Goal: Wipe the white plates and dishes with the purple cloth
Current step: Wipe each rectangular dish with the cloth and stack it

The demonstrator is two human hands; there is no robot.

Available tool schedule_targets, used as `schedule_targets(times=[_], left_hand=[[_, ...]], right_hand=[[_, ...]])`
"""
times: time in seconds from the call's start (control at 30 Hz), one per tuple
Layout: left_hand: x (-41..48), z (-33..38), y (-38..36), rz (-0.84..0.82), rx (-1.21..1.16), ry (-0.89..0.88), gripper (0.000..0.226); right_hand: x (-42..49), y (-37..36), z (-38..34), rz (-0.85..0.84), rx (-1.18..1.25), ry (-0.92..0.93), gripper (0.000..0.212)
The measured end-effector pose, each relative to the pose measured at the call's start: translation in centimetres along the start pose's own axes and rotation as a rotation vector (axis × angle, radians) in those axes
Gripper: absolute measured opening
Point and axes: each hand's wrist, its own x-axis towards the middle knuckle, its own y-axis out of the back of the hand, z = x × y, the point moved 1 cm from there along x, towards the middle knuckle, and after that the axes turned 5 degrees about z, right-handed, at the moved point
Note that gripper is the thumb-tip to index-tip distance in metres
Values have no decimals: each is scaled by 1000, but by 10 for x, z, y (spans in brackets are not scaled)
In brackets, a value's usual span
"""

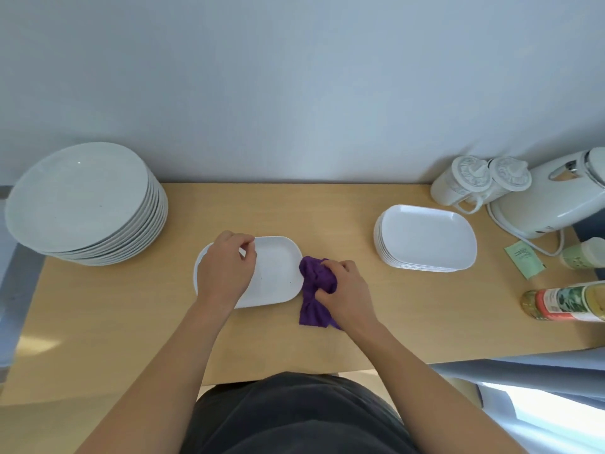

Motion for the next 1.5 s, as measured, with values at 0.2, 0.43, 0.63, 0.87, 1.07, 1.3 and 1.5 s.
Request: schedule_targets(times=[0.2, 0.43, 0.63, 0.87, 1.07, 1.3, 1.5], left_hand=[[10, -32, 16, -17, 37, -18, 21], [16, -77, 31, -49, 142, -18, 25], [20, -109, 31, -132, 78, 37, 28], [17, -116, 32, -157, -173, 127, 25], [19, -118, 30, -218, -117, 95, 27], [20, -115, 31, -189, -103, 126, 25], [18, -111, 32, -184, -114, 158, 17]], right_hand=[[-3, 16, -48, 202, 159, 2, 47], [-5, -30, -86, 111, -78, 27, 61], [-12, -53, -95, 48, -108, 11, 64], [-1, -56, -92, 103, -125, 91, 52], [6, -78, -109, 141, 18, 137, 51], [-2, -106, -130, 103, -149, 310, 47], [-24, -93, -116, -32, -219, 337, 49]])
